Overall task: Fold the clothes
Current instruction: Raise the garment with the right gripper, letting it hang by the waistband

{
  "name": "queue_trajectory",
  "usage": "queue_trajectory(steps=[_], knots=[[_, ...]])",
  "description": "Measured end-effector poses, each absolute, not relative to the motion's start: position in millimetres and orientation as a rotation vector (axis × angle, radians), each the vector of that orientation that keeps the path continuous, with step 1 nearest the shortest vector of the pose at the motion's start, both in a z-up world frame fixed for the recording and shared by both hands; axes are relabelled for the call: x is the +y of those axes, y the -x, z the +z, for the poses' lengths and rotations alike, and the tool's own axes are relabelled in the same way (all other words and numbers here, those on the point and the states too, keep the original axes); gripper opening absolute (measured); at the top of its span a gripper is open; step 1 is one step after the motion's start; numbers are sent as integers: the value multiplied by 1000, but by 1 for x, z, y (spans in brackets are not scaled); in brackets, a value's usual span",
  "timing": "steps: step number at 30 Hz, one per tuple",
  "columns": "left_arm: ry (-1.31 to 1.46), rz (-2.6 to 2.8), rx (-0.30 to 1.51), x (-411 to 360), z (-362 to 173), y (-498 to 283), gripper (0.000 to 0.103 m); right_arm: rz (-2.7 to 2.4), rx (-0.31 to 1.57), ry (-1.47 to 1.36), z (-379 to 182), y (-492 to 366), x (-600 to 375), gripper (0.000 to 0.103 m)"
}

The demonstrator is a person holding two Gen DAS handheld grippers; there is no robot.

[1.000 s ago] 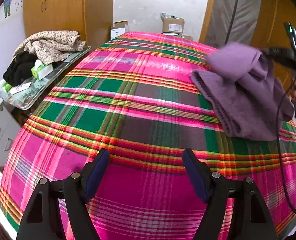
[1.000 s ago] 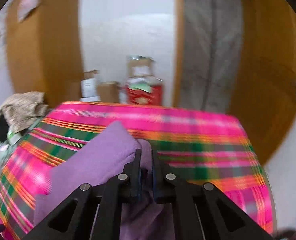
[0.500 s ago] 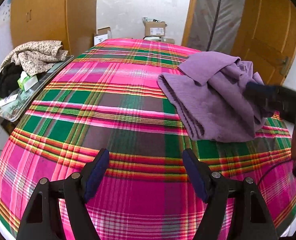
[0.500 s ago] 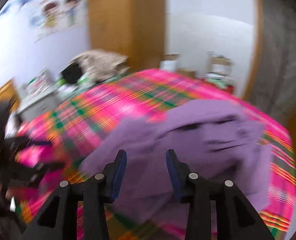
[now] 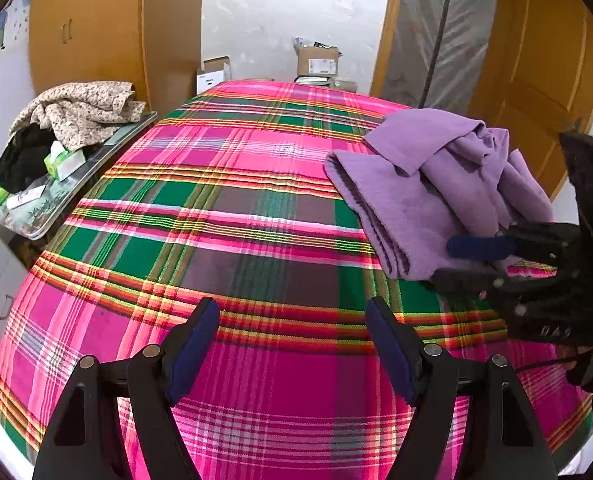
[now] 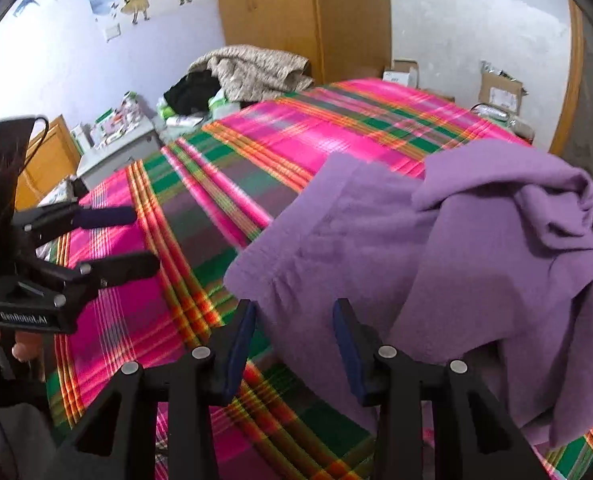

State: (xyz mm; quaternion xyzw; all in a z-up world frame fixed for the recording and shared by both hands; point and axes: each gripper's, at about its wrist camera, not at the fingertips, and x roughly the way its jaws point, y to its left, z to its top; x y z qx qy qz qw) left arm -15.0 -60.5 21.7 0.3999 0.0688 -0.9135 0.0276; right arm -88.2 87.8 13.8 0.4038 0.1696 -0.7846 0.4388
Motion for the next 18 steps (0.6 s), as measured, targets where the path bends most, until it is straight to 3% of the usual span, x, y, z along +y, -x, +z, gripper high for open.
queue_trajectory(steps=[6,7,9,18], knots=[[-1250,-2809,223,-63,18,19,77,-1920,521,-993,7,79,78,41],[-1250,-2807,223,-63,17,20,77,-1934,518,-990,7,81,78,23],[-1250,-2804,219,-62,17,21,77,-1961,500,-987,9,85,79,6],[-1243,-2781,218,-70,17,20,77,-2012,403,-881,38,93,54,4]])
